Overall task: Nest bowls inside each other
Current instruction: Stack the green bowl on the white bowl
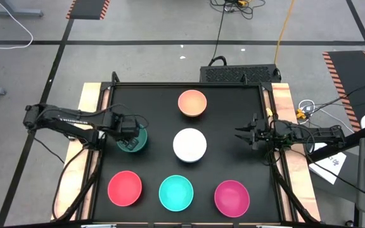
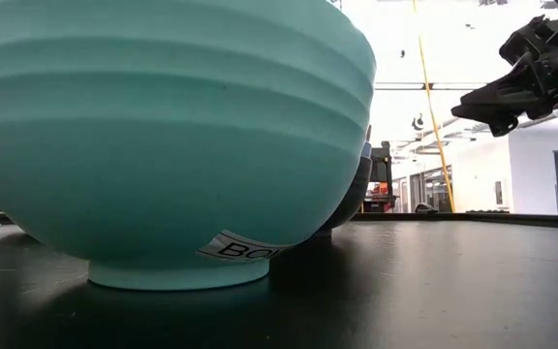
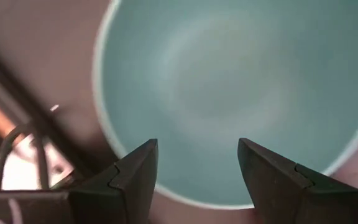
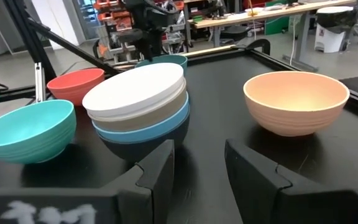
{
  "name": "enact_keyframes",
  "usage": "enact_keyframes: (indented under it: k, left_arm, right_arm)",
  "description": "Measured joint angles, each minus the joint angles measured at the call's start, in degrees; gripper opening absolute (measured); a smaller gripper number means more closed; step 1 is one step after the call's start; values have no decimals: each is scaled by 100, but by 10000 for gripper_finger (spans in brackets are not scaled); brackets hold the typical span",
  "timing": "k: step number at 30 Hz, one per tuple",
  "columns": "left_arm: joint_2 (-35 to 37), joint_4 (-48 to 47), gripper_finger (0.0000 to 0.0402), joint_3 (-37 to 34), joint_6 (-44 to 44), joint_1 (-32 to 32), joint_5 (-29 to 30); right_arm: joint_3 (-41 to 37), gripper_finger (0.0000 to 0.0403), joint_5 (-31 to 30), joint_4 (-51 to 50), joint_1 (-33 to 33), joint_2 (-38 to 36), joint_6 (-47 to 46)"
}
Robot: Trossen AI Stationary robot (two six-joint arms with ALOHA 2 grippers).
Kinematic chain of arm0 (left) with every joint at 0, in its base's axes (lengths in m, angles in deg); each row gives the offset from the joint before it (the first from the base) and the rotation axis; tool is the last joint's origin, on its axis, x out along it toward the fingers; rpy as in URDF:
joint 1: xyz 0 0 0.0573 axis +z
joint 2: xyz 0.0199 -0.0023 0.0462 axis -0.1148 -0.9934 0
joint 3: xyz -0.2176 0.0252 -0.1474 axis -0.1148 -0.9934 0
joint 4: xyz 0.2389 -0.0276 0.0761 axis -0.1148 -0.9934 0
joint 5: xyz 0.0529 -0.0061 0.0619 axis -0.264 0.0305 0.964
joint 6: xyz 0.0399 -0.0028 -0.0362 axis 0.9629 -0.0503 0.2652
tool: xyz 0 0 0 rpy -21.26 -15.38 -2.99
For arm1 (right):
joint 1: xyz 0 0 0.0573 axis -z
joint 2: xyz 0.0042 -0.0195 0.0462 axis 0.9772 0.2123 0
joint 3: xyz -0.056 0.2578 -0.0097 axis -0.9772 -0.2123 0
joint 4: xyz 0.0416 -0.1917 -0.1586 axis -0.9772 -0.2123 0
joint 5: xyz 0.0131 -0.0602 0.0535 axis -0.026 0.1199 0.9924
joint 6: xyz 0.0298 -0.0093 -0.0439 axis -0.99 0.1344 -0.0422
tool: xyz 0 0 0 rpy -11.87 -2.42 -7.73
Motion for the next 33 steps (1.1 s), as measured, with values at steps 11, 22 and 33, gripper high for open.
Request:
enact_keyframes:
  k: [11,22,33]
  left_arm:
    - [-1,1337,225,28,808,-22,-737]
    - [-224,1163,225,46,930,-332,-1098]
    - [-843,1233,224,46,764,-632,-951]
  right_arm:
    - [7,137,72,-86,0,0,-101]
    - [7,137,68,-95,0,-1,-150]
    - [3,137,64,-71,0,0,-149]
